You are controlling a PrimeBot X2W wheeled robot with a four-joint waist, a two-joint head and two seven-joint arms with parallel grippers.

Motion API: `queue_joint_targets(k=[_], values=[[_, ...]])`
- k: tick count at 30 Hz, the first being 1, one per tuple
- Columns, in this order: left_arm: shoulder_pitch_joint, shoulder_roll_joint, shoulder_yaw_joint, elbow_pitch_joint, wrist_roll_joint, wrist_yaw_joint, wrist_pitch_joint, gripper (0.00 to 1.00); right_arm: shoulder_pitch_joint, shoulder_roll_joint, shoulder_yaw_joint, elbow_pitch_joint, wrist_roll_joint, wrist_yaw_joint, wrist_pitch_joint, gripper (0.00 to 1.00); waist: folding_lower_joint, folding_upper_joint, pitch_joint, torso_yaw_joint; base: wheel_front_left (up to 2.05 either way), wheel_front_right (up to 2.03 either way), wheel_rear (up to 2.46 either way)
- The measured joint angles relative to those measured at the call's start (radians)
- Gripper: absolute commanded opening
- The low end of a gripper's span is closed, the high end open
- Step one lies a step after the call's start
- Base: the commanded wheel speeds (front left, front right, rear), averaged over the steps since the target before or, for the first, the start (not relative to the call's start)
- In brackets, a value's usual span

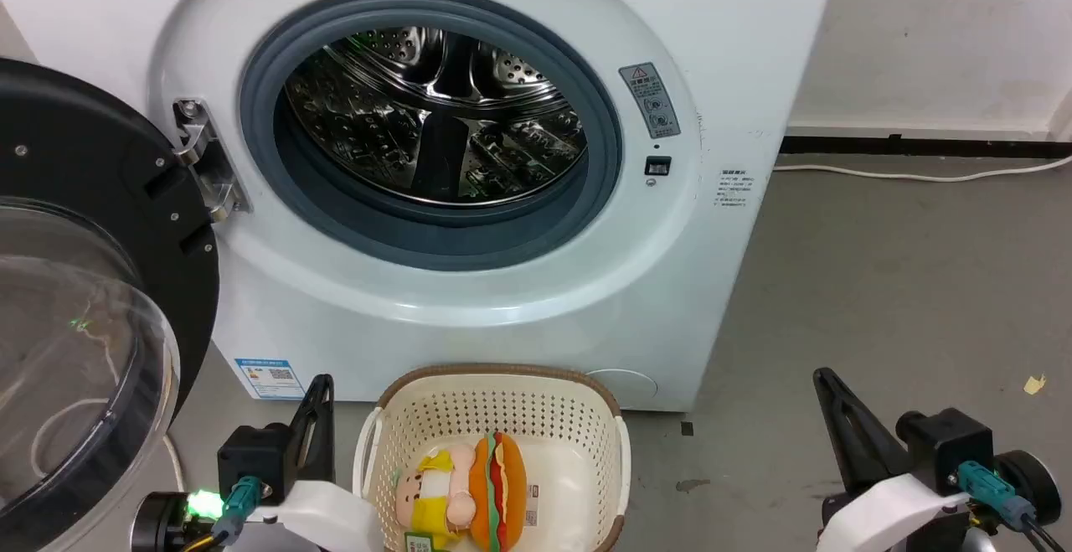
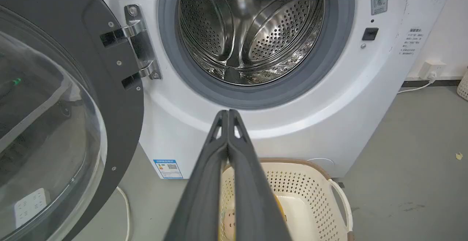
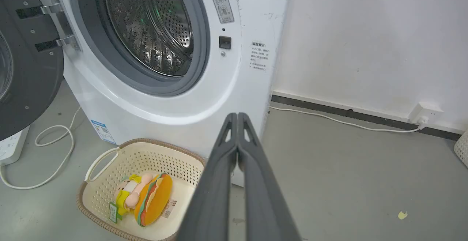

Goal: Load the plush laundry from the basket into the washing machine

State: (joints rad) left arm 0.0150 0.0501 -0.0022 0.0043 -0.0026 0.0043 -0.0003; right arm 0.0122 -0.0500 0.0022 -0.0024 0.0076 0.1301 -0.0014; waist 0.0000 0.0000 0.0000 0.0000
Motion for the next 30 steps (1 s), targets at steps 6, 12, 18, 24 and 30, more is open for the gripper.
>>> queue_joint_targets(k=[6, 12, 18, 24, 30], values=[[0.0, 0.0, 0.0, 0.0, 0.0, 0.0, 0.0, 0.0, 0.0, 0.0, 0.0, 0.0, 0.0, 0.0, 0.0, 0.0, 0.0, 0.0, 0.0, 0.0, 0.0, 0.0, 0.0], [0.0, 0.0, 0.0, 0.0, 0.0, 0.0, 0.0, 0.0, 0.0, 0.0, 0.0, 0.0, 0.0, 0.0, 0.0, 0.0, 0.0, 0.0, 0.0, 0.0, 0.0, 0.0, 0.0], [0.0, 0.0, 0.0, 0.0, 0.0, 0.0, 0.0, 0.0, 0.0, 0.0, 0.0, 0.0, 0.0, 0.0, 0.0, 0.0, 0.0, 0.0, 0.0, 0.0, 0.0, 0.0, 0.0], [0.0, 0.0, 0.0, 0.0, 0.0, 0.0, 0.0, 0.0, 0.0, 0.0, 0.0, 0.0, 0.0, 0.0, 0.0, 0.0, 0.0, 0.0, 0.0, 0.0, 0.0, 0.0, 0.0], [0.0, 0.0, 0.0, 0.0, 0.0, 0.0, 0.0, 0.0, 0.0, 0.0, 0.0, 0.0, 0.0, 0.0, 0.0, 0.0, 0.0, 0.0, 0.0, 0.0, 0.0, 0.0, 0.0]])
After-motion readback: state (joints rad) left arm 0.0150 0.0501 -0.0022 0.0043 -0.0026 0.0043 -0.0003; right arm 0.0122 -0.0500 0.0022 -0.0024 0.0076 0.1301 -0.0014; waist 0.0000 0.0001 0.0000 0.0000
